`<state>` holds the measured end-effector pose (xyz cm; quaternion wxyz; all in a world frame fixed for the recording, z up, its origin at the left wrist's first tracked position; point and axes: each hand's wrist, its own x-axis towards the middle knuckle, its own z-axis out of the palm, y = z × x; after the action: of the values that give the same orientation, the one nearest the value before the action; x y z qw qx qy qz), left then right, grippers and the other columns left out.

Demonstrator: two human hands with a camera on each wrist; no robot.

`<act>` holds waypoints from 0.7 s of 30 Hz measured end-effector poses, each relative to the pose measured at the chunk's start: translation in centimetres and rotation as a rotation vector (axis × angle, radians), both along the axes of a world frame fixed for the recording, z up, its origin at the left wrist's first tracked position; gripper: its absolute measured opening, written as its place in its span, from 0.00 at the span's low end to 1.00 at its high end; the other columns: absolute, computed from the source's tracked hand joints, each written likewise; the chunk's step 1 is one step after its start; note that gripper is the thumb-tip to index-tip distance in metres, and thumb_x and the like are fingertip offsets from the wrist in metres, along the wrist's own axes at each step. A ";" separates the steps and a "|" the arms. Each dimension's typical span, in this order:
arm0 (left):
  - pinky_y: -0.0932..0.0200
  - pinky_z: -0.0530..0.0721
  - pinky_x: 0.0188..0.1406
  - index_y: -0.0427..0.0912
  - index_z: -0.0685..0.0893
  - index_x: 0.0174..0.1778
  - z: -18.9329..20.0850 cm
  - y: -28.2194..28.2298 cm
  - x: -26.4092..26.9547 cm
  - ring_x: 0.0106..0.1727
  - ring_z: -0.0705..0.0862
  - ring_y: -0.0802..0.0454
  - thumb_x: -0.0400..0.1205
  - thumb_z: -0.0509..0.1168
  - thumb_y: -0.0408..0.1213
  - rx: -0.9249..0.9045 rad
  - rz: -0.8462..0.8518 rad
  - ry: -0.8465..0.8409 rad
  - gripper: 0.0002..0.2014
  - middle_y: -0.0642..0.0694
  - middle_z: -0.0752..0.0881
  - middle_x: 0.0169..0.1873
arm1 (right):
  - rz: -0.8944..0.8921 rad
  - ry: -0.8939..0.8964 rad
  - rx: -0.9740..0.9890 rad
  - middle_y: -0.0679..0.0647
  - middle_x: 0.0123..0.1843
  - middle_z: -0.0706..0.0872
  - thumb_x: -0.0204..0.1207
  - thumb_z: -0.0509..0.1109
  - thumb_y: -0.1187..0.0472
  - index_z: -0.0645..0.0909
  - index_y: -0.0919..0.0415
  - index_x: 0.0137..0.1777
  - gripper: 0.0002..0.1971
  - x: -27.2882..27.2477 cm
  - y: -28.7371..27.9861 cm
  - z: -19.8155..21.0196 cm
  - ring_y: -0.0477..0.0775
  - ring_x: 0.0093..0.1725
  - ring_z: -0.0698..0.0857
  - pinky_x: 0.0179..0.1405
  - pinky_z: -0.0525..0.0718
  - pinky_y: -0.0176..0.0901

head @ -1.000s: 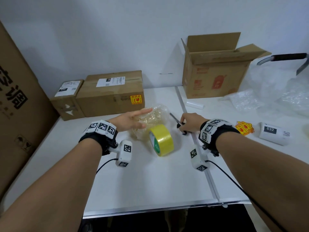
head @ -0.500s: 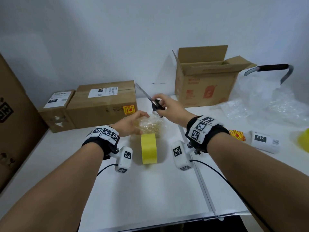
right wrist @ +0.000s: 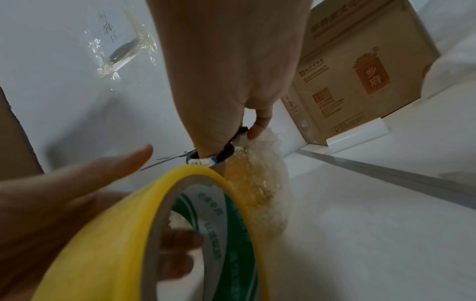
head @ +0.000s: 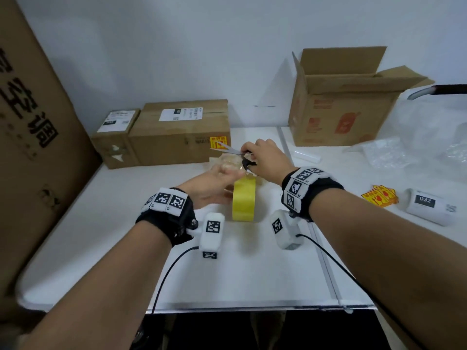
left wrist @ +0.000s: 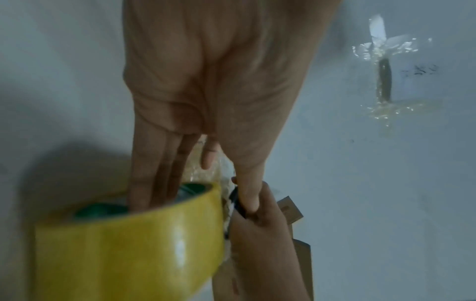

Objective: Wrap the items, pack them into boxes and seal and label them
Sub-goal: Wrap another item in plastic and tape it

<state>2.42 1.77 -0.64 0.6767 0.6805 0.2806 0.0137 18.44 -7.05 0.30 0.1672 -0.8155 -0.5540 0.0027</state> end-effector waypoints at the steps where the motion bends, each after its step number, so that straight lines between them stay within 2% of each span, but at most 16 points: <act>1: 0.46 0.87 0.54 0.45 0.70 0.68 -0.2 -0.3 0.3 0.44 0.87 0.47 0.81 0.72 0.44 -0.028 0.018 -0.035 0.23 0.40 0.87 0.53 | -0.002 -0.002 0.006 0.58 0.56 0.78 0.79 0.67 0.57 0.77 0.53 0.66 0.16 0.0 0.1 0.0 0.62 0.61 0.73 0.56 0.80 0.60; 3: 0.45 0.86 0.56 0.48 0.69 0.64 0.0 -0.6 0.7 0.42 0.86 0.48 0.81 0.72 0.35 -0.033 0.054 -0.054 0.21 0.43 0.88 0.49 | -0.014 -0.001 0.017 0.58 0.56 0.79 0.79 0.66 0.55 0.77 0.54 0.64 0.15 0.1 0.1 -0.1 0.62 0.60 0.73 0.55 0.80 0.59; 5: 0.50 0.87 0.51 0.48 0.71 0.60 0.2 -0.7 0.7 0.40 0.86 0.50 0.82 0.70 0.32 -0.008 0.033 -0.025 0.17 0.44 0.88 0.45 | -0.041 -0.007 0.043 0.58 0.55 0.79 0.80 0.66 0.54 0.77 0.53 0.63 0.14 0.1 0.2 -0.4 0.62 0.60 0.73 0.51 0.81 0.56; 7: 0.51 0.87 0.51 0.46 0.72 0.59 0.4 -0.8 0.4 0.40 0.86 0.51 0.82 0.70 0.33 -0.003 0.015 0.009 0.15 0.44 0.88 0.46 | -0.067 -0.017 0.059 0.57 0.55 0.79 0.80 0.66 0.54 0.77 0.53 0.63 0.13 0.1 0.4 -0.6 0.61 0.60 0.73 0.46 0.80 0.53; 11: 0.48 0.86 0.54 0.43 0.73 0.58 0.8 -0.6 0.4 0.43 0.87 0.47 0.82 0.70 0.33 0.006 0.035 0.047 0.13 0.41 0.88 0.46 | -0.074 -0.022 0.064 0.56 0.54 0.78 0.79 0.67 0.54 0.77 0.52 0.60 0.12 0.0 1.2 -0.9 0.60 0.61 0.72 0.40 0.77 0.50; 15: 0.54 0.89 0.48 0.38 0.80 0.52 1.4 -0.6 0.2 0.42 0.88 0.50 0.85 0.67 0.34 0.003 0.043 0.135 0.04 0.42 0.89 0.43 | -0.099 -0.023 0.077 0.56 0.54 0.77 0.79 0.68 0.55 0.77 0.53 0.60 0.11 0.4 1.5 -1.1 0.60 0.60 0.72 0.39 0.75 0.50; 19: 0.52 0.88 0.55 0.34 0.83 0.54 1.6 0.5 -0.5 0.43 0.88 0.49 0.85 0.67 0.38 0.064 -0.028 0.291 0.10 0.42 0.89 0.43 | -0.102 -0.039 0.070 0.57 0.55 0.77 0.79 0.68 0.56 0.76 0.53 0.60 0.11 0.5 1.9 -1.2 0.60 0.61 0.71 0.36 0.70 0.48; 21: 0.55 0.89 0.49 0.36 0.83 0.53 1.4 0.4 -0.6 0.39 0.87 0.51 0.85 0.67 0.40 0.111 -0.015 0.334 0.10 0.43 0.89 0.40 | -0.108 -0.034 0.071 0.57 0.55 0.77 0.79 0.67 0.56 0.76 0.54 0.60 0.11 0.5 2.2 -1.1 0.60 0.62 0.71 0.36 0.68 0.48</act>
<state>1.83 2.19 0.80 0.5824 0.7116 0.3827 -0.0891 18.90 -4.86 -0.78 0.1864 -0.8377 -0.5118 -0.0396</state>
